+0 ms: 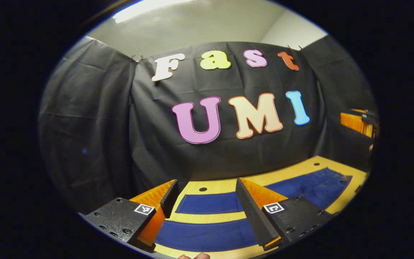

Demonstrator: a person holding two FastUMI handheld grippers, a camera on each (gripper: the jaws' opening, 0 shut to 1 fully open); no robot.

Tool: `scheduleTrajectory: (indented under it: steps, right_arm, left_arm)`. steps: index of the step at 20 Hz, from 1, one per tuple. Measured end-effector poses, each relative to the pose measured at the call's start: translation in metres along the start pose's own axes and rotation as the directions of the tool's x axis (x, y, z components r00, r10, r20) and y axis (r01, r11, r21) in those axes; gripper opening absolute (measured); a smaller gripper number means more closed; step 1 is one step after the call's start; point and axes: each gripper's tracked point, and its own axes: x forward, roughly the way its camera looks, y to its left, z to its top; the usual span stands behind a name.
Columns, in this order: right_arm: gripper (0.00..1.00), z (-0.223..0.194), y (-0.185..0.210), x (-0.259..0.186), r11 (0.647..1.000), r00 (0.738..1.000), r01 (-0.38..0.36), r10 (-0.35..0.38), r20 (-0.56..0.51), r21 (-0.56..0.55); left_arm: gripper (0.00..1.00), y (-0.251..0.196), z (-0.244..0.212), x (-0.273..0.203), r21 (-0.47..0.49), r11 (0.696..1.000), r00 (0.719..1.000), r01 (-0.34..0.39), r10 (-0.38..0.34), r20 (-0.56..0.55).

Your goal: Grasp the waist and the cuffs of the jeans and fold them to make the two legs overlap; first hold the waist and fold one-third of the jeans toward the cuffs, then hold the cuffs and fold the remaining one-third in the same direction to finish folding.

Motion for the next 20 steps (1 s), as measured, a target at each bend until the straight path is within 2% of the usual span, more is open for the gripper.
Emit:
scheduleTrajectory:
  steps: [2,3,5,6,7,10,12,14,15,16,18,20]
  right_arm:
    - [0.99,-0.009,0.001,-0.002,1.000,1.000,-0.003,0.003,-0.013,-0.005]
    - [0.99,-0.012,0.003,-0.003,1.000,1.000,-0.006,0.006,-0.020,-0.009]
    - [0.99,-0.021,0.004,-0.006,1.000,0.999,-0.017,0.016,-0.035,-0.013]
    - [0.99,-0.024,0.003,-0.007,1.000,0.999,-0.023,0.022,-0.041,-0.016]
    - [0.99,-0.027,0.001,-0.007,0.999,0.998,-0.032,0.031,-0.047,-0.022]
    - [0.99,-0.042,-0.003,-0.003,0.998,0.996,-0.058,0.057,-0.071,-0.024]
    - [0.99,-0.055,-0.009,0.003,0.998,0.994,-0.055,0.052,-0.101,-0.031]
    - [0.99,-0.057,-0.017,0.008,0.999,0.993,-0.012,0.007,-0.118,-0.043]
    - [1.00,-0.056,-0.020,0.009,0.999,0.993,0.012,-0.016,-0.113,-0.033]
    - [1.00,-0.054,-0.017,0.012,1.000,0.994,0.023,-0.025,-0.102,-0.021]
    - [0.99,-0.063,-0.022,0.019,0.998,0.991,0.053,-0.058,-0.122,-0.045]
    - [1.00,-0.075,-0.023,0.024,0.995,0.985,0.070,-0.080,-0.151,-0.071]
  left_arm:
    - [1.00,0.002,-0.020,-0.001,0.060,0.997,0.998,0.045,-0.042,-0.057]
    - [0.95,0.004,-0.031,-0.002,0.094,0.994,0.995,0.062,-0.054,-0.086]
    - [0.96,0.011,-0.052,-0.004,0.171,0.981,0.988,0.088,-0.065,-0.137]
    - [1.00,0.016,-0.061,-0.005,0.199,0.975,0.984,0.101,-0.069,-0.162]
    - [0.95,0.019,-0.078,-0.009,0.229,0.967,0.978,0.116,-0.070,-0.197]
    - [0.95,0.025,-0.116,-0.011,0.330,0.928,0.953,0.173,-0.072,-0.296]
    - [0.95,0.031,-0.145,-0.016,0.376,0.897,0.926,0.232,-0.085,-0.368]
    - [0.95,0.039,-0.180,-0.016,0.402,0.863,0.886,0.306,-0.104,-0.451]
    - [0.95,0.049,-0.198,-0.019,0.425,0.837,0.860,0.344,-0.100,-0.500]
    - [0.96,0.054,-0.210,-0.018,0.444,0.813,0.846,0.376,-0.105,-0.523]
    - [0.95,0.068,-0.240,-0.024,0.467,0.764,0.797,0.446,-0.101,-0.595]
    - [0.96,0.084,-0.263,-0.028,0.483,0.721,0.760,0.496,-0.092,-0.643]
